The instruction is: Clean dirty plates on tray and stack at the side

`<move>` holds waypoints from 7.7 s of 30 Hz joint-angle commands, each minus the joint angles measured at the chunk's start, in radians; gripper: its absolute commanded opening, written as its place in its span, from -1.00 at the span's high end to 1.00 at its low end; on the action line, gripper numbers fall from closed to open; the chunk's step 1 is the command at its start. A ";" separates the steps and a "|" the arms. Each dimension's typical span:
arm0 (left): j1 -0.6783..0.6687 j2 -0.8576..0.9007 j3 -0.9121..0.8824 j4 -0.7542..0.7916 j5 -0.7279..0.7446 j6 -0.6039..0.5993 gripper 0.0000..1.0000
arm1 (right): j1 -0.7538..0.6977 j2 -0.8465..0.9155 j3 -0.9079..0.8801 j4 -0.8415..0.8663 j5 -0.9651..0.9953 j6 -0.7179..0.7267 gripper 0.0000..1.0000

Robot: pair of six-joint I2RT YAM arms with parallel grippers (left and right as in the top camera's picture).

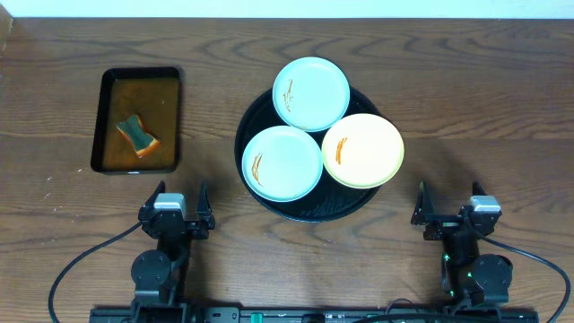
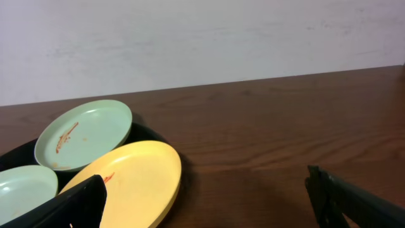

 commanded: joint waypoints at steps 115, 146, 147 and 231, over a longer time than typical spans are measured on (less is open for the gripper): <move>0.007 0.002 -0.010 0.132 0.650 -0.366 -0.56 | -0.021 0.000 -0.004 -0.001 0.010 -0.011 -0.99; 0.209 1.567 1.905 -1.298 -0.085 -0.224 -0.57 | -0.021 0.000 -0.004 -0.001 0.010 -0.011 -0.99; 0.214 1.599 1.905 -1.274 -0.084 -0.224 -0.57 | -0.021 0.000 -0.004 -0.001 0.010 -0.011 -0.98; 0.383 1.887 1.727 -0.581 0.164 -0.031 0.85 | -0.021 0.000 -0.004 -0.001 0.010 -0.011 -0.99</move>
